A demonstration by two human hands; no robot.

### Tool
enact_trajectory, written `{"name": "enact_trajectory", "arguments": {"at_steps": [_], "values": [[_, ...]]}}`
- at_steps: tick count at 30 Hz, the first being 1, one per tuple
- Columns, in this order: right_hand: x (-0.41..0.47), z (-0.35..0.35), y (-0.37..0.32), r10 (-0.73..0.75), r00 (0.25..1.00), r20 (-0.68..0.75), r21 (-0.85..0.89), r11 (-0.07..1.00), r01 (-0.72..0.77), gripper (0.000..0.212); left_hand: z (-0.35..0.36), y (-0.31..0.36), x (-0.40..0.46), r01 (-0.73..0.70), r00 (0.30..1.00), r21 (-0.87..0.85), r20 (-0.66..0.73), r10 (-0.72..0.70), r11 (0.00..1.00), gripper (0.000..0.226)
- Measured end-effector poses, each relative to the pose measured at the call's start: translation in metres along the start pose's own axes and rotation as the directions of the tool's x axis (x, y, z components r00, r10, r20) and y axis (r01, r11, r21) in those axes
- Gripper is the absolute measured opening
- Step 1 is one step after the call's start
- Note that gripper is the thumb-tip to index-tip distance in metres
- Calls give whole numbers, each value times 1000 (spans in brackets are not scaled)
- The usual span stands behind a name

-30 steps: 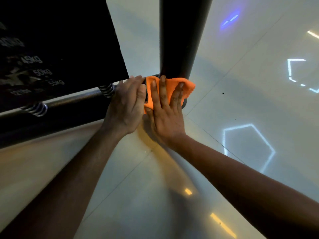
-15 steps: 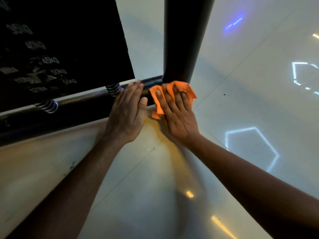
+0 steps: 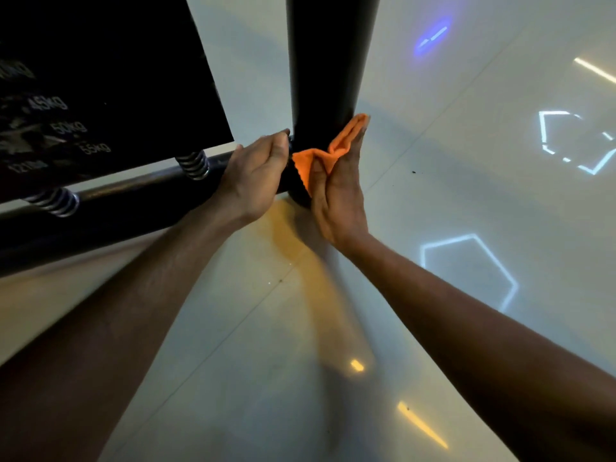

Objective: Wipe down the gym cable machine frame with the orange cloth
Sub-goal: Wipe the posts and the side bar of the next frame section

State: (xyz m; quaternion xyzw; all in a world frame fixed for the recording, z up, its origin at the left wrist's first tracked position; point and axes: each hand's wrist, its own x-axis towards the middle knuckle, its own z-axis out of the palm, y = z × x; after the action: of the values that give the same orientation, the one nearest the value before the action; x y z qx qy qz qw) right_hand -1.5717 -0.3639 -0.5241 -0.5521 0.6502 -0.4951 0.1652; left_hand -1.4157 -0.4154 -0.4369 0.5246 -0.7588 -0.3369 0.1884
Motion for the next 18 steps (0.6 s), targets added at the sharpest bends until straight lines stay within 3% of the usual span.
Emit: {"name": "enact_trajectory", "arguments": {"at_steps": [4, 10, 14, 18], "values": [[-12, -8, 16, -16, 990, 140, -17, 1000, 18, 94, 4, 14, 2, 40, 999, -55, 29, -38, 998, 51], [8, -10, 7, 47, 997, 53, 87, 995, -52, 88, 5, 13, 3, 43, 999, -59, 24, -42, 997, 50], [-2, -37, 10, 1, 994, 114, -57, 998, 6, 72, 17, -7, 6, -86, 996, 54, -11, 87, 995, 61], [-6, -66, 2, 20, 982, 187, -189, 982, 16, 67, 30, -12, -15, -143, 986, 162, -65, 155, 976, 58]]}}
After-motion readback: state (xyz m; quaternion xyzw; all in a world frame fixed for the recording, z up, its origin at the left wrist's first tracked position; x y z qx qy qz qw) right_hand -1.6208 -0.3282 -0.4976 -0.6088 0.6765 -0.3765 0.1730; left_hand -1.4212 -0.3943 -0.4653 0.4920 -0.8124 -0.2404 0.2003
